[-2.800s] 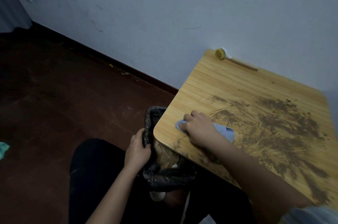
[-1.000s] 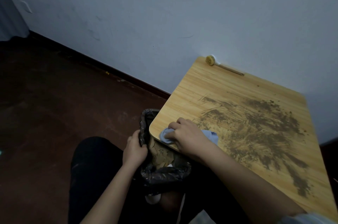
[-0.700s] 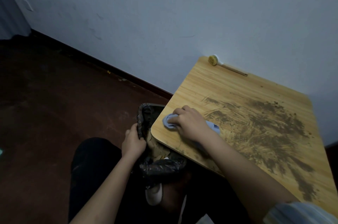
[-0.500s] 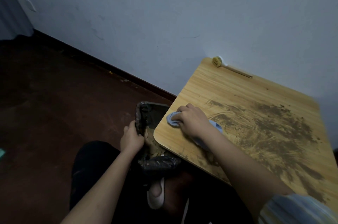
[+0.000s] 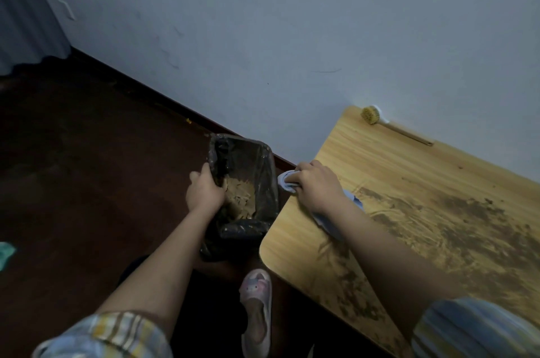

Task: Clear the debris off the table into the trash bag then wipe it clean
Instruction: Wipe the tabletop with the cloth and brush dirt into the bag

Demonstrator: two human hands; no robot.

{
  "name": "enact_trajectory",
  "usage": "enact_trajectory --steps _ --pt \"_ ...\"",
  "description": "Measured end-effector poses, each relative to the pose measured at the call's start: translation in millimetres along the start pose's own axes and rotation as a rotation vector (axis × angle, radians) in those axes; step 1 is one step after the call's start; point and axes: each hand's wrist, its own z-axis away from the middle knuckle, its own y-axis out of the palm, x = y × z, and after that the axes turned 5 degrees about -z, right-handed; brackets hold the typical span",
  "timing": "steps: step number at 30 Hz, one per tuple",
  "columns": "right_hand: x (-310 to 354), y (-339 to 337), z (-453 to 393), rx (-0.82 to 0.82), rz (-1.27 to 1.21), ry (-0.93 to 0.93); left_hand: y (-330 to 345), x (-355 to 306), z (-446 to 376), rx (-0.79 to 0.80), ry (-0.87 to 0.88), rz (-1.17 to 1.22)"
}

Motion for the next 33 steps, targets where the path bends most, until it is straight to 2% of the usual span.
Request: enact_trajectory --steps 6,10,17,21,27,33 --pt "-7 -17 -31 -0.034 0.005 0.053 -38 -26 -42 -0.113 0.019 0.001" --pt "-2 -43 -49 -0.131 -0.031 0.135 -74 -49 -58 -0.184 0.058 0.027" --pt "-7 -101 -63 -0.332 -0.480 0.340 -126 -84 -49 -0.218 0.175 0.086" --pt "-7 -120 -45 -0.379 -0.684 0.358 -137 -105 -27 -0.194 0.250 0.143" --pt "-31 -130 1 -0.304 -0.793 0.469 -133 -139 15 -0.139 0.328 0.169" --pt "-63 -134 50 -0.322 -0.866 0.557 -113 -173 54 -0.058 0.395 0.186"
